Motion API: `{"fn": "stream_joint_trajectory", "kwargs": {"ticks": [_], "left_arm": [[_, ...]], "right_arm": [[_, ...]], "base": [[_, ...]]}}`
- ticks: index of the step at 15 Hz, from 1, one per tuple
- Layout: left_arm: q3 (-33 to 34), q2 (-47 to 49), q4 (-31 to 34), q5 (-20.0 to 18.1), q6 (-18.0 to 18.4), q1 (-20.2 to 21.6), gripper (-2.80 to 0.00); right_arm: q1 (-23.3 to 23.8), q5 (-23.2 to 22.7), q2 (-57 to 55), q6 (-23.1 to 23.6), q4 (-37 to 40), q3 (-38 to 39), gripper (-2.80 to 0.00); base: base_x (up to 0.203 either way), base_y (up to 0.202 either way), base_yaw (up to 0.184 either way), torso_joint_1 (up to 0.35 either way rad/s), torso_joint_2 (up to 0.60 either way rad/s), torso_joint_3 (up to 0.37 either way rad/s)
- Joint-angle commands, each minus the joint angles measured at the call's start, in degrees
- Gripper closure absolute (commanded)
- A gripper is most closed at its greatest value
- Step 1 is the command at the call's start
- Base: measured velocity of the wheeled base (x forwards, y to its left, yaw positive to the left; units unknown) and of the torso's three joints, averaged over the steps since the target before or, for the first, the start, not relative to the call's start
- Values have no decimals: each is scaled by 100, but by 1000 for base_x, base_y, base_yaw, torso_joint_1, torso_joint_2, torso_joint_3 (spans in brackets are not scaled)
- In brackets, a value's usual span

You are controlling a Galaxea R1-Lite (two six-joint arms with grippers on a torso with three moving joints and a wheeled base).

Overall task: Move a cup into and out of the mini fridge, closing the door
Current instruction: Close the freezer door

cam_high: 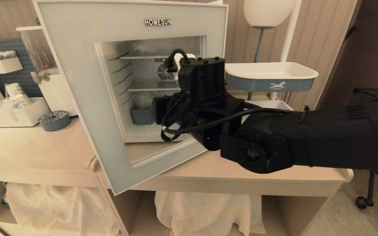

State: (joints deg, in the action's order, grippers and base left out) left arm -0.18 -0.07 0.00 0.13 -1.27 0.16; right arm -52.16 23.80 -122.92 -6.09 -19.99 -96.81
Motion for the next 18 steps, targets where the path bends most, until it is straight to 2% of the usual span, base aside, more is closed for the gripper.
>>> {"fn": "stream_joint_trajectory", "kwargs": {"ticks": [1,6,8,12,15,18], "left_arm": [[1,0,0,4,-5,2,0],[-8,7,0,4,3,2,0],[1,7,0,4,4,2,0],[1,6,0,4,-3,2,0],[1,-1,0,4,-1,2,0],[1,-1,0,4,4,2,0]], "right_arm": [[91,148,-518,489,-283,-329,0],[522,511,-1445,1321,-510,-1404,0],[663,575,-1635,1594,-535,-1490,0],[895,594,-1831,1656,-646,-1477,0],[920,869,-1458,1621,-621,-1292,0],[971,920,-331,1627,-573,-353,0]], "base": [[0,0,0,0,0,0],[0,0,0,0,0,0],[0,0,0,0,0,0],[0,0,0,0,0,0],[0,0,0,0,0,0],[0,0,0,0,0,0]]}}
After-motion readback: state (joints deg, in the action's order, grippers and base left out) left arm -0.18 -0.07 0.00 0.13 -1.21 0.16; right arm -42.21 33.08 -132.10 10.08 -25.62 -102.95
